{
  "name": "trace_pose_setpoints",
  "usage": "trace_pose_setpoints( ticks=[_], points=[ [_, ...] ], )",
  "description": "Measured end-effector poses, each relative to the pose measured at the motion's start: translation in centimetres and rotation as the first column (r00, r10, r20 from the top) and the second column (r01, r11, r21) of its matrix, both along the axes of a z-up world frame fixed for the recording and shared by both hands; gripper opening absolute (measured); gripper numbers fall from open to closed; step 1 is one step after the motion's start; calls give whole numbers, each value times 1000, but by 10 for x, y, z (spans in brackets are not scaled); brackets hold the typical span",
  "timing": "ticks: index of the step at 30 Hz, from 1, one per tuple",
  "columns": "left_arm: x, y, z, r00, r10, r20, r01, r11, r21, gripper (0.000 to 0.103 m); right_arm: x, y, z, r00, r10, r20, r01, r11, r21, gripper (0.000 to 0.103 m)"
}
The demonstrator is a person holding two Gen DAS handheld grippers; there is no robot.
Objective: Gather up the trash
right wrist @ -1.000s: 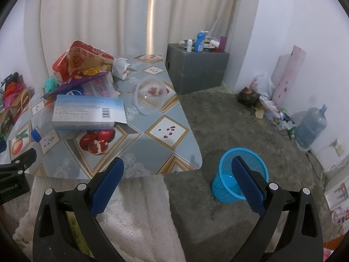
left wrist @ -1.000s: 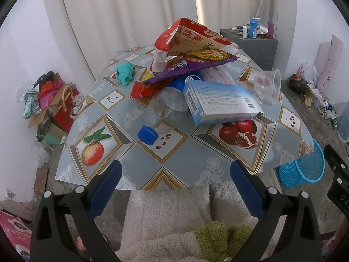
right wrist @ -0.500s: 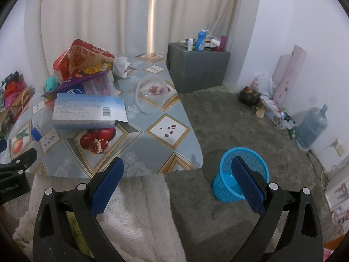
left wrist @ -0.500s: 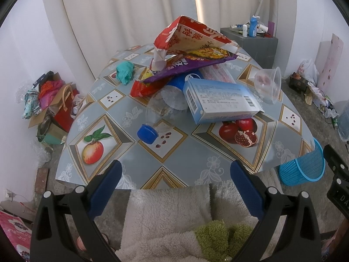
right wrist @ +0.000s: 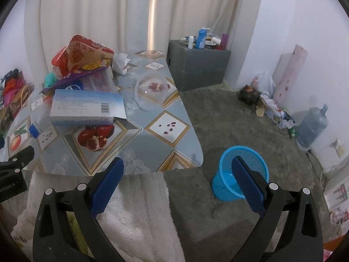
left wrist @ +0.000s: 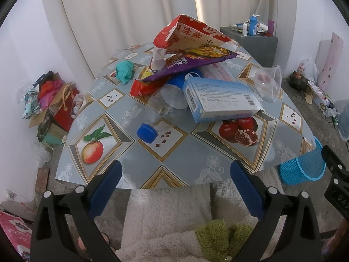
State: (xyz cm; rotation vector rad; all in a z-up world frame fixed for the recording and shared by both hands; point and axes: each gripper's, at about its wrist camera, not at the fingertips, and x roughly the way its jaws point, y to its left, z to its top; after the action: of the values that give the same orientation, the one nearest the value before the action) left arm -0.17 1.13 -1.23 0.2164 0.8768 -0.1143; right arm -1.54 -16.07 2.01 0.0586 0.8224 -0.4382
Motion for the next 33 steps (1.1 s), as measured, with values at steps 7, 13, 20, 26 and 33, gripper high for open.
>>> trace_pose_setpoints(
  ticks=[7,13,20,26,33],
  points=[
    [-1,2,-2,1000,-2,9,2,1000,0,97,-1,-3,-1,1000,-7,2,7,1000,5,95],
    [14,2,9,1000,17,21,-17,1000,17,97,7,-12,-4,1000,-2,13,2,1000,24,95],
    [36,11,15,997,-51,61,52,999,-6,97,26,-17,-3,995,72,62,-75,996,49,95],
    [51,13,29,961,-213,176,244,954,-174,97,47,-28,-2,987,106,121,-115,991,71,95],
    [83,-12,38,919,-342,197,377,908,-184,97,85,-66,-1,985,52,165,-69,993,97,95]
  ],
)
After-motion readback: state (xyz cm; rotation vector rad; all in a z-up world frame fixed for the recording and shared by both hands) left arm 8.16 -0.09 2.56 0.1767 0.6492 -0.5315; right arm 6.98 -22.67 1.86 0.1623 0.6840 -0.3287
